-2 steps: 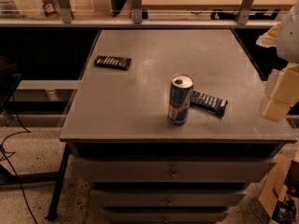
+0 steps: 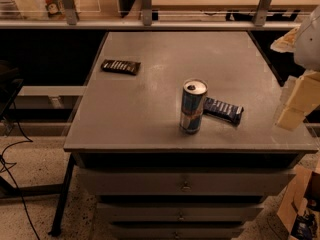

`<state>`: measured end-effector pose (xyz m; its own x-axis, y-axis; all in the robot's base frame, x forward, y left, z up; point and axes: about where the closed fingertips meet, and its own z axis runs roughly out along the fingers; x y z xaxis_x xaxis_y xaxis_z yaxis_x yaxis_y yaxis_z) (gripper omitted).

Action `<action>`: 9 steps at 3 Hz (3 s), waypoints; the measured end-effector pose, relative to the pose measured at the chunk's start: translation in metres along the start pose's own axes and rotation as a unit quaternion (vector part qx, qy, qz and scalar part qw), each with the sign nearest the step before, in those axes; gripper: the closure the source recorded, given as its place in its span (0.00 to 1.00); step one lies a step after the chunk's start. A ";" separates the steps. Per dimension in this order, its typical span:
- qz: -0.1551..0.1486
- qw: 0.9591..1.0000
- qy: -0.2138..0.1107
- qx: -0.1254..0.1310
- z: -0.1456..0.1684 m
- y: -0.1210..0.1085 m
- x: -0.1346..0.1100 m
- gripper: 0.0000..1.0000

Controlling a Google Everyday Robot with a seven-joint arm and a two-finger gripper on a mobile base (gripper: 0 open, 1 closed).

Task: Pick redbull can

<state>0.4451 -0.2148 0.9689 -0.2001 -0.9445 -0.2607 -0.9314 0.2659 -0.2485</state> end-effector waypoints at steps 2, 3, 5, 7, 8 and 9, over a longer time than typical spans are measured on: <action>0.009 0.995 -0.098 -0.027 0.052 -0.018 -0.007 0.00; 0.022 0.985 -0.161 -0.055 0.080 -0.022 -0.018 0.00; 0.026 0.951 -0.289 -0.106 0.120 -0.017 -0.056 0.00; 0.011 0.915 -0.369 -0.164 0.135 0.003 -0.096 0.00; 0.001 0.900 -0.390 -0.192 0.142 0.012 -0.112 0.18; 0.002 0.896 -0.394 -0.202 0.145 0.013 -0.115 0.41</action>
Offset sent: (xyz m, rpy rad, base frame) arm 0.0562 0.0188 -0.0699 0.3380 0.0270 0.0664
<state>0.4998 -0.0742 0.8603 -0.0747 -0.4709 -0.8790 -0.9972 0.0266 0.0705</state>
